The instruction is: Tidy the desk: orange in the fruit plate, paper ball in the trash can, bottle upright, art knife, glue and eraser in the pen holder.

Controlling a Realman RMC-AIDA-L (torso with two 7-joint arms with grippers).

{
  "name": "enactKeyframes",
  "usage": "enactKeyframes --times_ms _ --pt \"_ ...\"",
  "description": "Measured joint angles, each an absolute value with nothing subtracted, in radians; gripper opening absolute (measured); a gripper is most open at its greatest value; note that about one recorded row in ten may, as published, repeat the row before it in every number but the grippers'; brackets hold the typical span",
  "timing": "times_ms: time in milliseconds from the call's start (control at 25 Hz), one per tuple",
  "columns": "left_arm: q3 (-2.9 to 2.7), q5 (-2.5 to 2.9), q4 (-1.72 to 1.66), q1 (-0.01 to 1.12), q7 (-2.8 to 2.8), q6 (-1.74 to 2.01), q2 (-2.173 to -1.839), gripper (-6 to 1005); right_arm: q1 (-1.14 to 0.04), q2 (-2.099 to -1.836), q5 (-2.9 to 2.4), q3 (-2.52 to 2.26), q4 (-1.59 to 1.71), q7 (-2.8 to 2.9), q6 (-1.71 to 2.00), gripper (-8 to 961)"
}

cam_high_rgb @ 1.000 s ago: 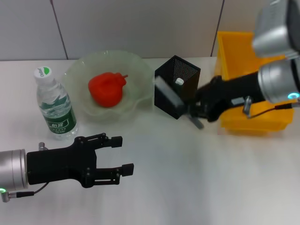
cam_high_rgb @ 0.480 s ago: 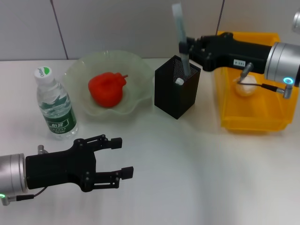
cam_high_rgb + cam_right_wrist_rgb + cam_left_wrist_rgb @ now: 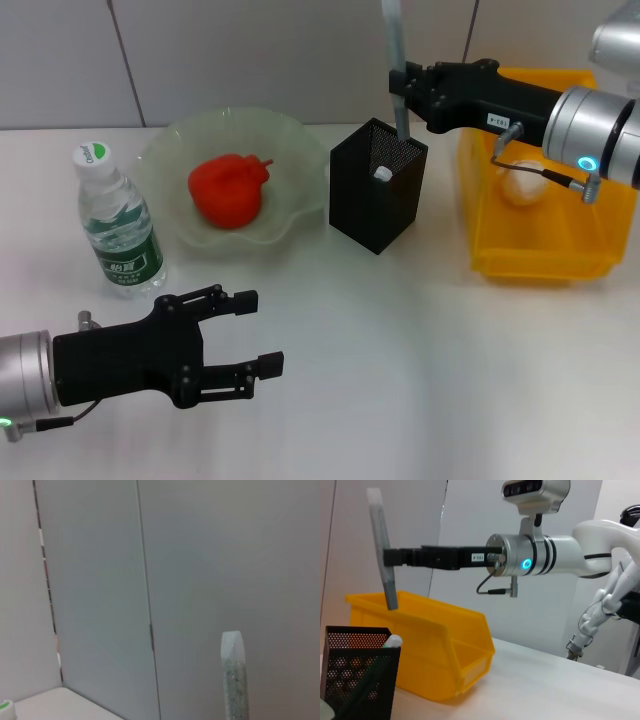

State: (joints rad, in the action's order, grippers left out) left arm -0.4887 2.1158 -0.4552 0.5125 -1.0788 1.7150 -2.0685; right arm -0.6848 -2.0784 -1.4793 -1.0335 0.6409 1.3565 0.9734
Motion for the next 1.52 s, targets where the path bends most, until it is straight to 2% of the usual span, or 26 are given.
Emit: enactKeyframes --times_ms 920,1520 --pt "-0.492 2.107 -0.442 0.489 -1.042 1.731 -2.067 847 -0.794 -2.083 -1.397 -1.042 0.427 1.269 0.847 134" --pt "-0.489 2.107 -0.44 0.482 -1.039 1.738 -2.068 847 -0.811 -2.085 -1.396 -1.043 0.414 1.269 0.811 159"
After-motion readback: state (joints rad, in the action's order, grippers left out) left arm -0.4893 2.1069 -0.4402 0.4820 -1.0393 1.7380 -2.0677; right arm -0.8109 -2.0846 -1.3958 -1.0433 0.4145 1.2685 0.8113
